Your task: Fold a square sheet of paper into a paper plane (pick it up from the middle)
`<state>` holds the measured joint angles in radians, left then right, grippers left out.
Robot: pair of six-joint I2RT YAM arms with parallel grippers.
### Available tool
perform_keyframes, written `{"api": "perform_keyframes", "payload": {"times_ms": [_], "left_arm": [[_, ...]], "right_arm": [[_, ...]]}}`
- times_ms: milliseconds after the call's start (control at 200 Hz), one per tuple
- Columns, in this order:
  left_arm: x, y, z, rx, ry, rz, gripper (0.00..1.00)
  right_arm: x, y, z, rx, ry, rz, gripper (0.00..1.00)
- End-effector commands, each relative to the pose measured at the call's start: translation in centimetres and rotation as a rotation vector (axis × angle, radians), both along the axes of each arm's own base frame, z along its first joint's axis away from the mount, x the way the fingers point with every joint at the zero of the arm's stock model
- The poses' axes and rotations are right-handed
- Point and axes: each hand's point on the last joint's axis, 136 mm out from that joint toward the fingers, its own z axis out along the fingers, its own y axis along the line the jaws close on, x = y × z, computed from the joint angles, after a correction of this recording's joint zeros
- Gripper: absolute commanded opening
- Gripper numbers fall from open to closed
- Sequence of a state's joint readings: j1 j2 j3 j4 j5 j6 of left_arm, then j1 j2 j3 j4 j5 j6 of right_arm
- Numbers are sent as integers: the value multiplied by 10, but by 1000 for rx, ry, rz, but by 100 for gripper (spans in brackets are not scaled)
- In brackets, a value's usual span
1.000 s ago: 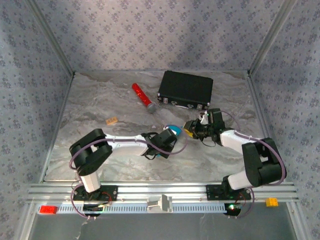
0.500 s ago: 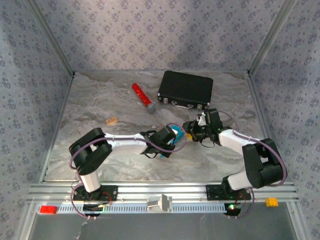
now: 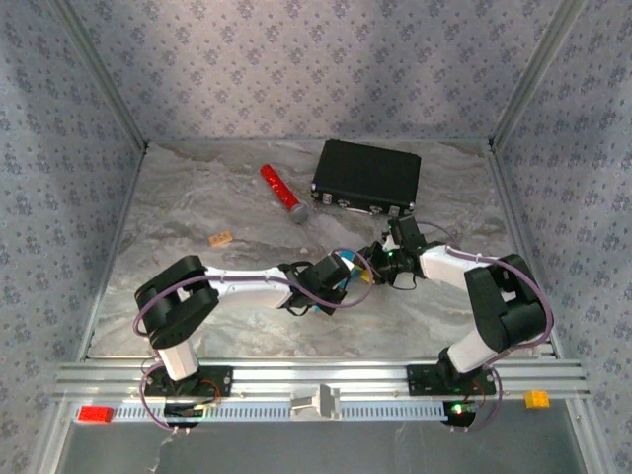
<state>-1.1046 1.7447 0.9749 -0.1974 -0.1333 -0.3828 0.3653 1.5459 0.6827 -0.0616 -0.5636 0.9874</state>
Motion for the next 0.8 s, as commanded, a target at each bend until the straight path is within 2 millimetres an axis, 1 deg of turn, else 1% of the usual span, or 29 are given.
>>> {"api": "perform_keyframes", "payload": {"times_ms": [0,160,255,450,510,610,745,800], "left_arm": [[8,1,19,40,-79,-6,4],[7,2,19,70,-103,-16,5],[7,2,19,84,-111,-24,6],[6,5,17,119,-139,-29,15],[7,6,17,127,-145,-30,21],[5,6,17,138,-156,-33,25],[5,8,14,161,-171,-32,26],[4,7,14,165,-173,-38,29]], "right_arm": [[1,2,3,-4,19,-5,37],[2,2,6,6,19,-5,29],[3,4,8,15,12,1,21],[4,3,11,39,6,-8,8],[5,3,13,49,4,-13,7],[7,4,17,69,-3,-18,4],[9,4,21,91,-10,-27,2],[8,4,21,99,-9,-32,1]]}}
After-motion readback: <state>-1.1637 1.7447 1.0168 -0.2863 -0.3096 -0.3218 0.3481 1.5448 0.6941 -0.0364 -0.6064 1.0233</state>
